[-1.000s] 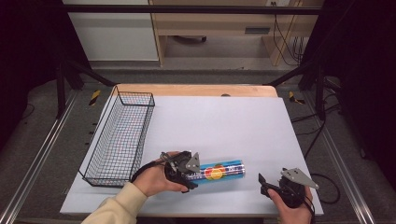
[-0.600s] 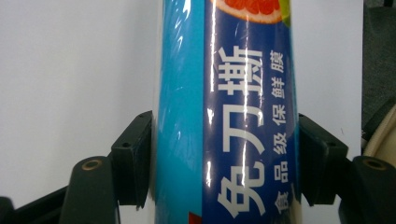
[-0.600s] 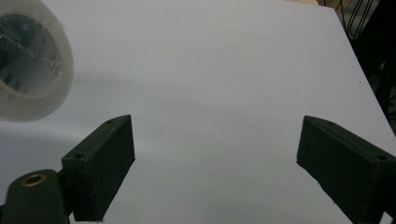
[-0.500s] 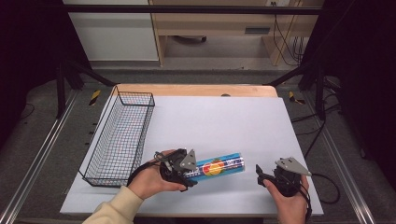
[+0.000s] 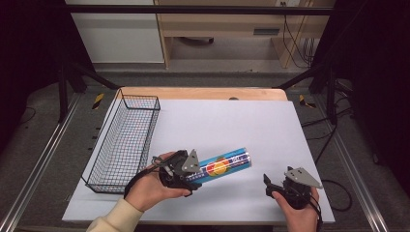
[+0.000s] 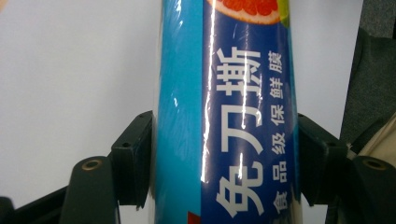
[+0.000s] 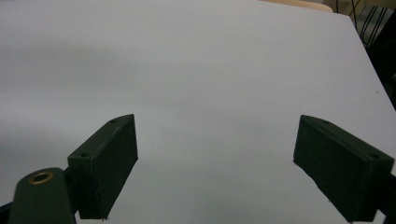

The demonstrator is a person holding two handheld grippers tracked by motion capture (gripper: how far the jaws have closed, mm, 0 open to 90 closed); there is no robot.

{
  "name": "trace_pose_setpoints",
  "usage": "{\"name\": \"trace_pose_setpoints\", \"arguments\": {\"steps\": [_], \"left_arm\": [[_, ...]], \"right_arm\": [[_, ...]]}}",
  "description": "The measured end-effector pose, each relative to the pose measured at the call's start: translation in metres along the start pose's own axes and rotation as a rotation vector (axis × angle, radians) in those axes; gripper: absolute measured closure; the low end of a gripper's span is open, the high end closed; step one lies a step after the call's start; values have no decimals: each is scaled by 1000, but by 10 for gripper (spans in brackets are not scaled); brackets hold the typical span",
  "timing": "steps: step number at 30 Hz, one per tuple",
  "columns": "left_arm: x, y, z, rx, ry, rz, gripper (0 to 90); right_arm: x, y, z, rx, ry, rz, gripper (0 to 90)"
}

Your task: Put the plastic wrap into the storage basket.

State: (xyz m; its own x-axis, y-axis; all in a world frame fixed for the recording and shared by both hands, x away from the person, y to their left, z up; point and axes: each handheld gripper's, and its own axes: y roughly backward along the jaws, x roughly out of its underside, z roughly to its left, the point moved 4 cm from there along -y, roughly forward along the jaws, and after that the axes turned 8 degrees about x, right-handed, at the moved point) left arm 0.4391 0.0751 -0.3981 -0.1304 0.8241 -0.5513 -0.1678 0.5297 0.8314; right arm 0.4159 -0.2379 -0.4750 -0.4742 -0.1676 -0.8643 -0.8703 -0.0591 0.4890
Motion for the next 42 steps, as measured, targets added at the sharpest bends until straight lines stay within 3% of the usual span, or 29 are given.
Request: {"name": "trace_pose_setpoints", "arguments": {"steps": [12,20,31,42], "left_arm": [[-8,29,13,-72,21,3,321],[-4,50,20,-125,47,-15,321],[8,83,28,-192,108,5,321],[21,98,33,-234,169,15,321]], "right_arm": [[1,-1,-1,11,-6,10,138],[1,-2,-2,27,-5,13,120],[0,-1,-3,41,-11,12,121],[1,-1,-3,44,-5,17,125]]}}
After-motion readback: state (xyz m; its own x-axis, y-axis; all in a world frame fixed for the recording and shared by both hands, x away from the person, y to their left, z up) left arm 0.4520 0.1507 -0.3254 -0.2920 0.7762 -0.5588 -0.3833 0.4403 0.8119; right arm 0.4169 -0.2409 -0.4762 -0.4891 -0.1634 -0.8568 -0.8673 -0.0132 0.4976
